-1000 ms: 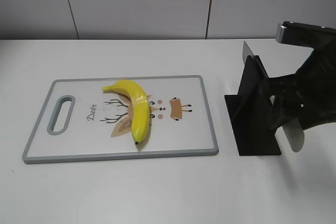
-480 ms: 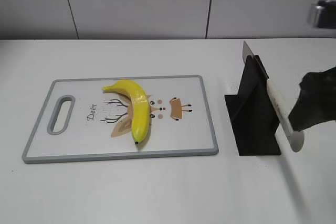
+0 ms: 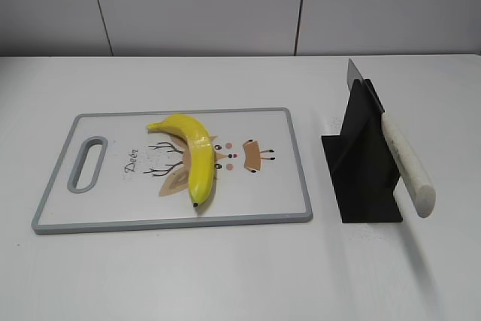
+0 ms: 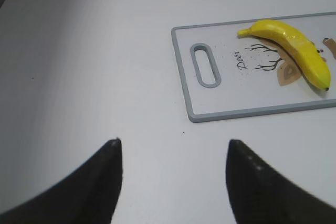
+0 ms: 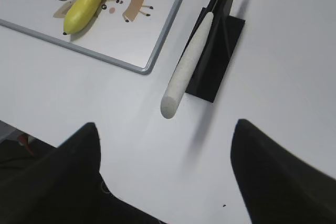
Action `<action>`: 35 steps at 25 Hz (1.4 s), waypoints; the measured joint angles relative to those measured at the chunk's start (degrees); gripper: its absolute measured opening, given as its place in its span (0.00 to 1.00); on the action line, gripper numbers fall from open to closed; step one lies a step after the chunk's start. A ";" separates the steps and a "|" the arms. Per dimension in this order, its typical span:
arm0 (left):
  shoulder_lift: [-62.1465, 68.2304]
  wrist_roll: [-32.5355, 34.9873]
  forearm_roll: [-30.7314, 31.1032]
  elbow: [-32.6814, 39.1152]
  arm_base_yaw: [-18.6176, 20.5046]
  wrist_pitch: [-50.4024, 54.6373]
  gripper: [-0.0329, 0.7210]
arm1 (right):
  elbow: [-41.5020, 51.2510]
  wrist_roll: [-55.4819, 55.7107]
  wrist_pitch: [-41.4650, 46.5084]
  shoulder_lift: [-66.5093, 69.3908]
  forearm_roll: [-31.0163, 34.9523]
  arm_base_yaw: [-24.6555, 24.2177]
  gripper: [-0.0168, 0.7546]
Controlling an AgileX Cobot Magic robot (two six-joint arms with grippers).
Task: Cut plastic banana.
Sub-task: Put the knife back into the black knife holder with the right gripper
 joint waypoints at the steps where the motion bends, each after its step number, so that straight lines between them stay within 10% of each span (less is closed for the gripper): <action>1: 0.00 0.00 0.00 0.00 0.00 0.00 0.81 | 0.79 -0.20 0.00 -2.26 -0.38 0.00 0.79; 26: 0.00 0.00 0.00 0.00 0.01 -0.06 0.75 | 20.15 -0.57 -0.05 -42.42 -4.80 -0.25 0.79; 35: 0.00 0.00 0.00 0.00 0.01 -0.06 0.73 | 20.15 -0.57 -0.11 -42.42 -2.87 -12.12 0.79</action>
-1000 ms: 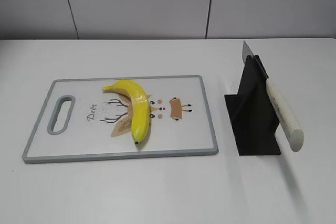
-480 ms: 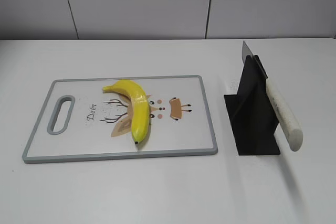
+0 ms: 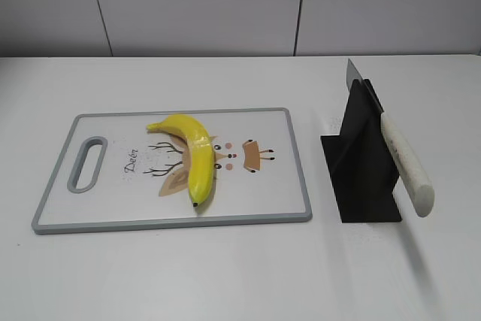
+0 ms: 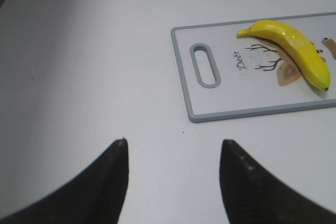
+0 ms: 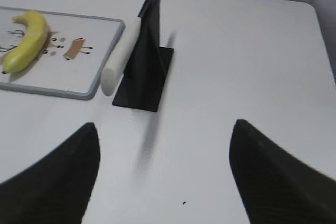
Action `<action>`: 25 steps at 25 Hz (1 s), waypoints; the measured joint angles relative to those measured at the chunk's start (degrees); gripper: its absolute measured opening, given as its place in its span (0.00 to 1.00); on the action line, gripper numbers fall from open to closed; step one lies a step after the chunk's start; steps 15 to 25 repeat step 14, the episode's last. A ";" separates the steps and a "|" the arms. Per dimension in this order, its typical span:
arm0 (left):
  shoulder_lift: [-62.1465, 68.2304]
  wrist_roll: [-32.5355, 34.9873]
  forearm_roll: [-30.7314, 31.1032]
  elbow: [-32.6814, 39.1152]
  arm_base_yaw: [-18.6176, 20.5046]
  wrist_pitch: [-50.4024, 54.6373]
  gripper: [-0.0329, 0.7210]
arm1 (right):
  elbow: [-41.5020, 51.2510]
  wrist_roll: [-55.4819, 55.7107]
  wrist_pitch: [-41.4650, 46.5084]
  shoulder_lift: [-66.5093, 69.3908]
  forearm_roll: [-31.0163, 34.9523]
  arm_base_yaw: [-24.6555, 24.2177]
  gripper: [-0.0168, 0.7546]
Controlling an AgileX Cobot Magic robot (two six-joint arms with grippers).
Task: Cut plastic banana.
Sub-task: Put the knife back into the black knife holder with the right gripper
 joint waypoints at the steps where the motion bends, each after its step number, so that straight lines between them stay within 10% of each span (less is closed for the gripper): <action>1: 0.00 0.00 0.00 0.00 0.00 0.00 0.73 | 0.00 0.00 0.00 0.00 0.00 -1.58 0.78; 6: 0.00 0.00 0.00 0.00 0.00 0.00 0.73 | 0.00 0.00 -0.19 0.00 0.12 -8.17 0.78; 25: 0.00 0.00 0.00 0.00 0.00 0.00 0.72 | 0.00 0.00 -0.33 0.00 0.61 -8.39 0.78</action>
